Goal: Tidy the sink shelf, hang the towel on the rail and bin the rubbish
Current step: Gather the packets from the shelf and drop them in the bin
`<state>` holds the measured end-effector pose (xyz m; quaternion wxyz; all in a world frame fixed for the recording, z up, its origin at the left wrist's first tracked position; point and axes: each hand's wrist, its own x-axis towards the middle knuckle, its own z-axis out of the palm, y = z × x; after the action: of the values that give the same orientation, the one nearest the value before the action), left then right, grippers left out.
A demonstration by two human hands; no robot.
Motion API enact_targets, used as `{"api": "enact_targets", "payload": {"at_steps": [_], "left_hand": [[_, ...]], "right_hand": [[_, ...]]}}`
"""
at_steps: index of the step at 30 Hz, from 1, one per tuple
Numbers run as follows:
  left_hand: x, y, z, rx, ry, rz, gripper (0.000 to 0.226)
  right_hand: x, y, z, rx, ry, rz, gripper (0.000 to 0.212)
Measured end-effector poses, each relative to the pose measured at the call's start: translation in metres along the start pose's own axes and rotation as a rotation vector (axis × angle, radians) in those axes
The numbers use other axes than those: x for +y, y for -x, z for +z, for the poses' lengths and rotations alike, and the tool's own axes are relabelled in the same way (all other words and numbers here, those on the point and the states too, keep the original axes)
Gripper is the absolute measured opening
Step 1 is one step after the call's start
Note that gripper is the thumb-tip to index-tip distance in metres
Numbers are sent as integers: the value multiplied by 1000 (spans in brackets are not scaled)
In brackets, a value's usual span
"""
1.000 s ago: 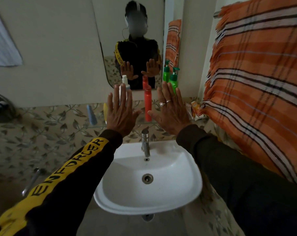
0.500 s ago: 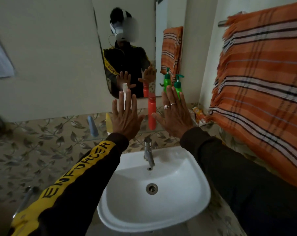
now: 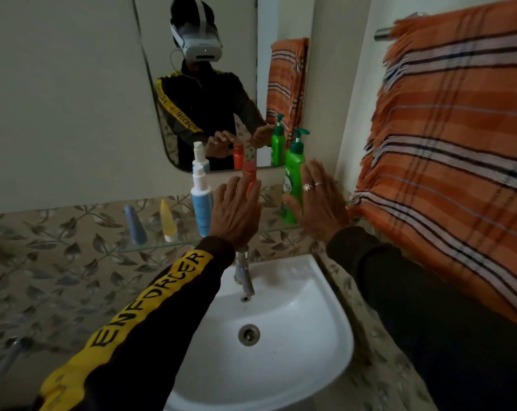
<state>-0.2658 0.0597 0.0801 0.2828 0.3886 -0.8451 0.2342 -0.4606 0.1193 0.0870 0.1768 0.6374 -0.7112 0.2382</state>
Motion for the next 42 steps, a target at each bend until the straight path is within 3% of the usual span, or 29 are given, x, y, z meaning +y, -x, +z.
{"api": "enact_targets", "payload": {"at_steps": [6, 10, 13, 17, 23, 29, 34, 39, 42], "left_hand": [[34, -25, 17, 1, 82, 129, 26], [54, -38, 31, -77, 137, 195, 23], [72, -47, 37, -149, 305, 210, 16], [98, -55, 50, -277, 621, 2, 19], [125, -74, 64, -433, 801, -247, 24], [143, -86, 73, -481, 884, -373, 27], [151, -90, 96, -561, 1099, -681, 27], [158, -93, 106, -532, 1250, -731, 19], [163, -91, 111, -473, 1239, -750, 32]], "right_hand": [[35, -6, 1, 79, -143, 146, 73], [54, -9, 1, 83, -192, 234, 70], [67, -12, -1, 85, -230, 301, 62], [86, -16, -1, -3, -277, 453, 43], [107, -21, 6, -116, -310, 637, 35], [108, -22, 14, -198, -200, 608, 30], [109, -27, 20, -263, -160, 626, 31], [109, -29, 25, -277, -141, 645, 31], [107, -29, 30, -279, -157, 671, 31]]}}
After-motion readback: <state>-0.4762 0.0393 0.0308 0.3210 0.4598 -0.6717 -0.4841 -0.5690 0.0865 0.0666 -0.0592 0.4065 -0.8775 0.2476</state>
